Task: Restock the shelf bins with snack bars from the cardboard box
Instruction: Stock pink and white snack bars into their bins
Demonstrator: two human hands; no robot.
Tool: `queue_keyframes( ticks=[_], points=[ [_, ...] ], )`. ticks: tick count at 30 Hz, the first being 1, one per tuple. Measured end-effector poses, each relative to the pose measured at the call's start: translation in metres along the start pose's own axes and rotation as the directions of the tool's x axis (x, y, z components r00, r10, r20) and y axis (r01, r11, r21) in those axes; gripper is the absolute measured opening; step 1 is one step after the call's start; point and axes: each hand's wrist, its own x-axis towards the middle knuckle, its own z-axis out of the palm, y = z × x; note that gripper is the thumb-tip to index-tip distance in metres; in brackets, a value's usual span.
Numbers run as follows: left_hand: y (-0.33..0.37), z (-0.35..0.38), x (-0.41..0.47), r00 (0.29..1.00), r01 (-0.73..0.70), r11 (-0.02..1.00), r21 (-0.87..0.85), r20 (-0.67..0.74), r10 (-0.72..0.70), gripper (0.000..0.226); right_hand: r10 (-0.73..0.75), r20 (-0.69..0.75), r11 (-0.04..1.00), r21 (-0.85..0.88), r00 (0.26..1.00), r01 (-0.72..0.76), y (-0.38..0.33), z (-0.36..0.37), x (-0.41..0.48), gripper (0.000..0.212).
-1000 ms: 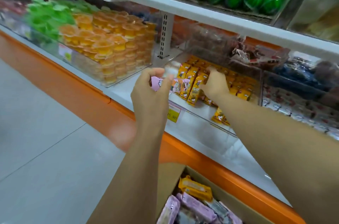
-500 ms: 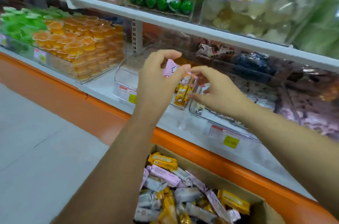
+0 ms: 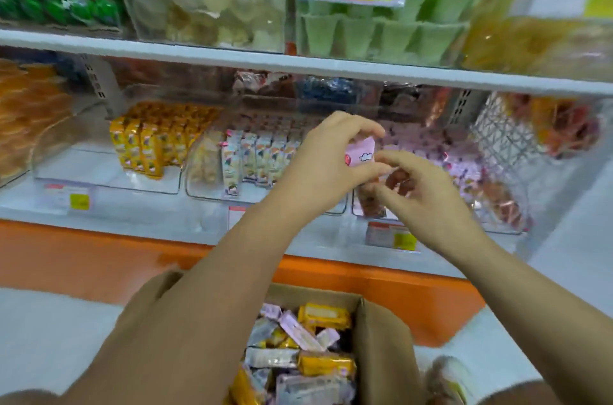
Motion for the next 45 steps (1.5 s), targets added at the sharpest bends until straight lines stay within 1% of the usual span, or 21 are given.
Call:
queue_keyframes(
  ticks=[2,4,6,9,11,13,16,19,23,26,29,32,36,40,45],
  points=[
    [0.004,0.017,0.008,0.997,0.051,0.998,-0.044,0.058,-0.048,0.039,0.046,-0.045,0.998,0.038,0.998,-0.045,0.013,-0.013,-0.003,0.035],
    [0.003,0.029,0.016,0.991,0.096,0.994,-0.051,0.104,-0.09,0.038,0.1,-0.068,0.994,0.053,0.993,-0.096,0.029,-0.023,-0.003,0.033],
    [-0.005,0.037,0.022,0.985,0.12,0.993,0.003,0.122,-0.12,0.032,0.155,-0.068,0.988,0.01,0.986,-0.155,0.047,-0.027,0.002,0.032],
    [-0.025,0.041,0.031,0.983,0.154,0.98,0.128,0.079,-0.165,0.029,0.233,-0.059,0.968,-0.084,0.971,-0.237,0.071,-0.024,0.017,0.031],
    [-0.04,0.039,0.035,0.973,0.208,0.96,0.186,0.065,-0.223,0.03,0.29,-0.028,0.947,-0.135,0.957,-0.291,0.085,-0.018,0.031,0.027],
    [-0.053,0.038,0.035,0.958,0.251,0.942,0.221,0.082,-0.274,0.031,0.346,0.02,0.921,-0.197,0.938,-0.336,0.098,-0.009,0.046,0.025],
    [-0.065,0.039,0.034,0.946,0.278,0.942,0.191,0.117,-0.303,0.029,0.399,0.073,0.886,-0.289,0.914,-0.363,0.109,0.005,0.065,0.022],
    [-0.071,0.041,0.035,0.946,0.279,0.953,0.116,0.138,-0.294,0.026,0.442,0.034,0.838,-0.371,0.896,-0.4,0.118,0.012,0.074,0.02],
    [-0.078,0.043,0.033,0.954,0.265,0.963,0.04,0.137,-0.268,0.024,0.451,-0.031,0.829,-0.355,0.892,-0.432,0.127,0.015,0.076,0.02],
    [-0.08,0.045,0.031,0.959,0.257,0.966,0.003,0.122,-0.256,0.023,0.421,-0.038,0.855,-0.317,0.906,-0.411,0.126,0.018,0.077,0.034],
    [-0.081,0.045,0.03,0.962,0.252,0.967,-0.035,0.117,-0.247,0.022,0.382,-0.018,0.865,-0.344,0.924,-0.364,0.127,0.018,0.075,0.043],
    [-0.081,0.045,0.029,0.963,0.251,0.965,-0.071,0.118,-0.242,0.019,0.393,0.041,0.86,-0.369,0.919,-0.352,0.128,0.014,0.074,0.043],
    [-0.08,0.046,0.027,0.966,0.246,0.965,-0.089,0.107,-0.236,0.018,0.404,0.112,0.882,-0.311,0.908,-0.354,0.12,0.018,0.081,0.043],
    [-0.082,0.047,0.026,0.968,0.239,0.966,-0.099,0.098,-0.229,0.016,0.393,0.103,0.873,-0.353,0.914,-0.336,0.117,0.025,0.089,0.047],
    [-0.082,0.048,0.026,0.971,0.227,0.97,-0.09,0.092,-0.219,0.017,0.385,0.097,0.878,-0.345,0.918,-0.332,0.119,0.023,0.085,0.053]
  ],
)
